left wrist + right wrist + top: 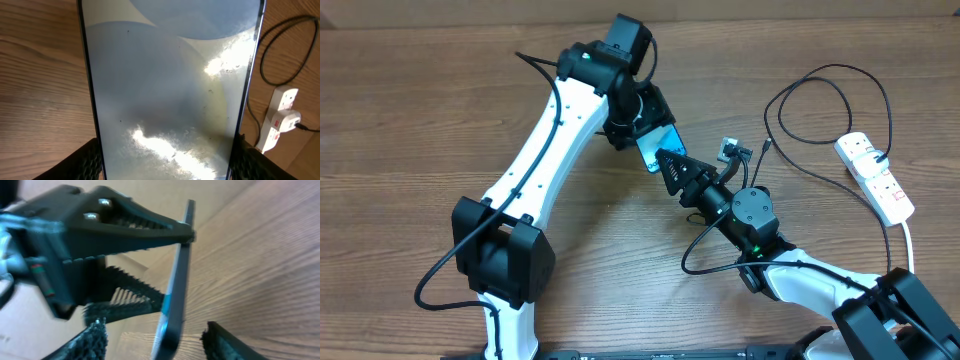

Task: Plug charger to phone and switch on socket
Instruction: 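Move the right gripper toward the phone held by the left gripper, then grasp the phone's edge with the right gripper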

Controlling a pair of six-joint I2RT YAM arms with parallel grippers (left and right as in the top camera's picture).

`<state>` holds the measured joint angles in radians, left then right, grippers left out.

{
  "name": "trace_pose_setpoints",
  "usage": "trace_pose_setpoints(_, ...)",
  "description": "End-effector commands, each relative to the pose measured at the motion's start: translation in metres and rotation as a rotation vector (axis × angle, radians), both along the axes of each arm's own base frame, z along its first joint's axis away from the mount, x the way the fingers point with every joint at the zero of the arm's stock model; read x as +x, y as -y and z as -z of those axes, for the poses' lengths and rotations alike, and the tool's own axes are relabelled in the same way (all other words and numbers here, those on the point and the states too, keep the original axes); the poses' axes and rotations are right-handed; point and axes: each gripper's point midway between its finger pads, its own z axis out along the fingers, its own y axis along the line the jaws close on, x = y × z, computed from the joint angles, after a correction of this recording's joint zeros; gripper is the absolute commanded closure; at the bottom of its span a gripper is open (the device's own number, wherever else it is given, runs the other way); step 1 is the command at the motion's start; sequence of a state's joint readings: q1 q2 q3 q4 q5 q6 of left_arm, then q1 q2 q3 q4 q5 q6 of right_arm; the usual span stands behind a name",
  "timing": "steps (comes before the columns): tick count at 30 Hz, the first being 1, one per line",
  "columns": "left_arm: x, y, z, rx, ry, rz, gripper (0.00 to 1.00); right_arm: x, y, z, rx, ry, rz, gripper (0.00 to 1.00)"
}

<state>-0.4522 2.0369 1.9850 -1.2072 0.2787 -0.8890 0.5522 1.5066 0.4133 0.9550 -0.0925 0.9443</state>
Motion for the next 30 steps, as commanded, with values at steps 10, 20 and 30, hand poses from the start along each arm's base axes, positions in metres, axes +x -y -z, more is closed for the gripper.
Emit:
trace_pose_setpoints(10, -0.004, 0.032, -0.012, -0.04, 0.023, -0.029, 0.56, 0.017, 0.013, -0.01, 0.011, 0.029, 0.123, 0.5)
trace_pose_setpoints(20, -0.011, 0.043, -0.012, -0.038, 0.028, -0.004, 0.56, 0.022, 0.022, -0.013, 0.054, 0.013, 0.187, 0.62)
trace_pose_setpoints(30, -0.014, 0.046, -0.011, -0.031, 0.031, 0.005, 0.56, 0.02, 0.018, -0.014, 0.063, 0.009, 0.156, 0.73)
